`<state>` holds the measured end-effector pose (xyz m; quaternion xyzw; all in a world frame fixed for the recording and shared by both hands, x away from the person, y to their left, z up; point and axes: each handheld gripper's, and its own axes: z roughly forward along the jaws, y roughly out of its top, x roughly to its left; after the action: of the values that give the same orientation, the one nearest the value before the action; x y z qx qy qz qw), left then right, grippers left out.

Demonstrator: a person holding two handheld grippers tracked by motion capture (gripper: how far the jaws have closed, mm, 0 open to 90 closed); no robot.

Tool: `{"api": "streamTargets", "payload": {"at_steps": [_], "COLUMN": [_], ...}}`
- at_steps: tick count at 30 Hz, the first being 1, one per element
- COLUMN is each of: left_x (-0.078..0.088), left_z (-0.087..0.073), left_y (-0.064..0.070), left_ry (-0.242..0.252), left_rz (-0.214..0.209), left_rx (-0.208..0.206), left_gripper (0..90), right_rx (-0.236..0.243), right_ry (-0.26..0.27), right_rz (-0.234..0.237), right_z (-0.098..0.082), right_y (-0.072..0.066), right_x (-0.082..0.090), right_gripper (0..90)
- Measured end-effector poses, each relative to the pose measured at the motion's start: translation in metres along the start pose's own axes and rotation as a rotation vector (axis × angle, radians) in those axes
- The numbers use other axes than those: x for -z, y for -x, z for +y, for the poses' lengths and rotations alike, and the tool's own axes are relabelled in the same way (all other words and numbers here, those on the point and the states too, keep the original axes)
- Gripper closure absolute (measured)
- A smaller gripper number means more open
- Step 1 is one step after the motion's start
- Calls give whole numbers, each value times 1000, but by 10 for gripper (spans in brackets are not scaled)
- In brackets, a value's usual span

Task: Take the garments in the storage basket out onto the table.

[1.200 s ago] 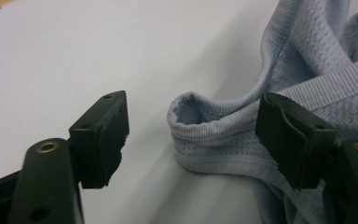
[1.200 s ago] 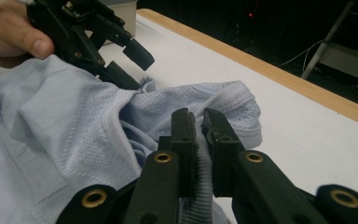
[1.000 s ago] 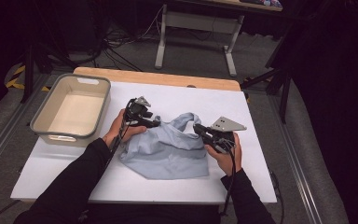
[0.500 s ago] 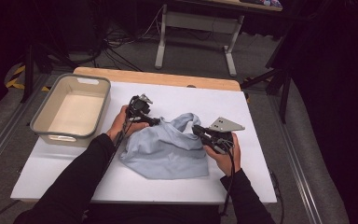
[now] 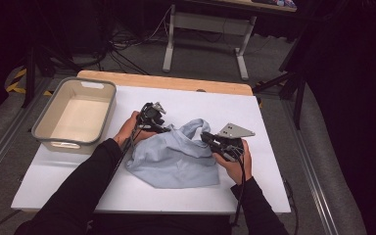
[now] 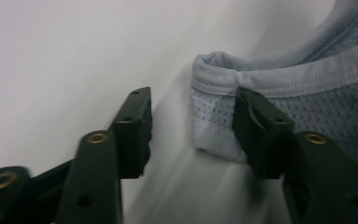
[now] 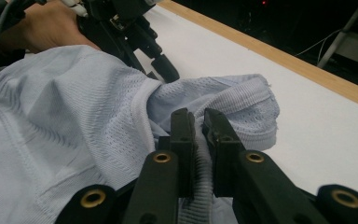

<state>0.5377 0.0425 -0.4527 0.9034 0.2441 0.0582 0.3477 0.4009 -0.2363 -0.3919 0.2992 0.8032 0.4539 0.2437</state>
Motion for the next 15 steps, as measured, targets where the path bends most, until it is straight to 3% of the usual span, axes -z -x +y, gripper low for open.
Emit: {"api": "streamTargets", "payload": {"at_steps": [2, 5, 6, 9, 11, 13, 15], "left_x": [0, 2, 4, 10, 17, 26, 33], "left_z": [1, 0, 0, 0, 2, 6, 8], "left_y": [1, -1, -1, -3, 1, 4, 6], "left_ry": [1, 22, 26, 54, 74, 90, 129], "left_rz": [-24, -28, 13, 32, 54, 104, 105], "left_rx": [-11, 4, 8, 4, -19, -70, -72], "left_gripper": [731, 796, 854, 859, 861, 862, 864], "right_rx": [1, 2, 1, -7, -11, -15, -15], "right_ry": [11, 27, 32, 50, 62, 77, 91], "right_rz": [-10, -22, -25, -32, -40, -52, -60], "right_z": [1, 2, 2, 3, 4, 5, 7], "right_y": [0, 0, 1, 2, 4, 5, 5], "right_x": [2, 5, 6, 9, 11, 14, 17], "right_gripper": [827, 828, 829, 829, 830, 830, 830]}}
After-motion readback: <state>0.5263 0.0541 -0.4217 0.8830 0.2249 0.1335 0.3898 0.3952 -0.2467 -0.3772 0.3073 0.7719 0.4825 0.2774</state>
